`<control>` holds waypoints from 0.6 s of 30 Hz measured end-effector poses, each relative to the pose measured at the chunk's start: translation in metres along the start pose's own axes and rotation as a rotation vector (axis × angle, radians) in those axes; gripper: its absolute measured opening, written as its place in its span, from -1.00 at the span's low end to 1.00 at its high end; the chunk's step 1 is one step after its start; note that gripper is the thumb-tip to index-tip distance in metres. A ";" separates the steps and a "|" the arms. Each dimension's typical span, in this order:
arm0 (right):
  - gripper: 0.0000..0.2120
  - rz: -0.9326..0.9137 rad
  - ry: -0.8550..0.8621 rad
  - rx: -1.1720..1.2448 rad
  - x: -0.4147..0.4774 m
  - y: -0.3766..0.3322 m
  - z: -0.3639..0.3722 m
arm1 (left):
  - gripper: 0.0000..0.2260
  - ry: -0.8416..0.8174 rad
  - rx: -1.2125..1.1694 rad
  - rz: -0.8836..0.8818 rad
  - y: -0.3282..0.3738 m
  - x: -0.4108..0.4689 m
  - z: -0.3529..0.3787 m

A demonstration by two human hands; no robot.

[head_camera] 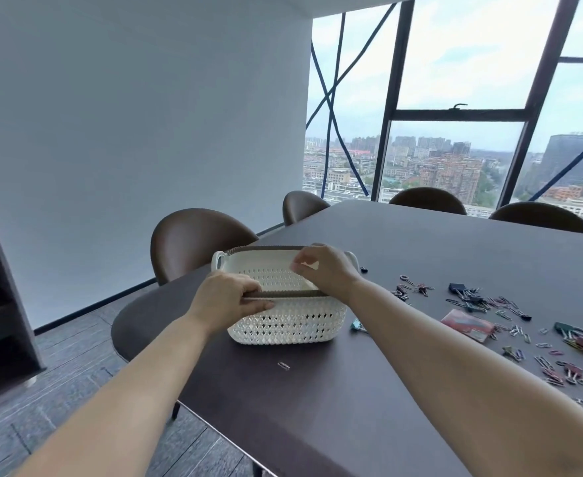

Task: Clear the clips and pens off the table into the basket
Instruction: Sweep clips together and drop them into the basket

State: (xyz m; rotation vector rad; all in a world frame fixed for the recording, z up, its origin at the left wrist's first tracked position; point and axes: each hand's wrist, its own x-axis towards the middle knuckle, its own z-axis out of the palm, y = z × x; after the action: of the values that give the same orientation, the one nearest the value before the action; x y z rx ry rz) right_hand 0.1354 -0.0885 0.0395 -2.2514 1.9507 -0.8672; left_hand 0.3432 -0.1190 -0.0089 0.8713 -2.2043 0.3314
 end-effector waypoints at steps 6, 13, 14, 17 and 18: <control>-0.78 0.011 0.100 0.080 -0.008 0.005 0.001 | -0.46 0.020 0.072 0.050 -0.004 0.003 0.006; -0.72 -0.044 0.184 0.127 -0.046 0.020 -0.005 | -0.56 -0.006 0.268 -0.095 0.020 -0.012 0.003; -0.73 -0.031 0.196 0.134 -0.055 0.025 -0.007 | -0.64 0.073 0.290 -0.080 0.029 -0.021 0.002; -0.75 -0.018 0.225 0.111 -0.082 0.039 -0.010 | -0.80 0.100 0.204 -0.022 0.050 -0.055 0.008; -0.75 -0.010 0.225 0.105 -0.090 0.043 -0.010 | -0.78 -0.028 0.143 -0.063 0.056 -0.063 0.010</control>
State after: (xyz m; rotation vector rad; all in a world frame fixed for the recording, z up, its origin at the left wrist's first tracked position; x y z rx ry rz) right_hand 0.0874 -0.0114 -0.0028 -2.1895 1.9271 -1.2419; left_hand 0.3314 -0.0515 -0.0590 1.0259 -2.1941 0.4534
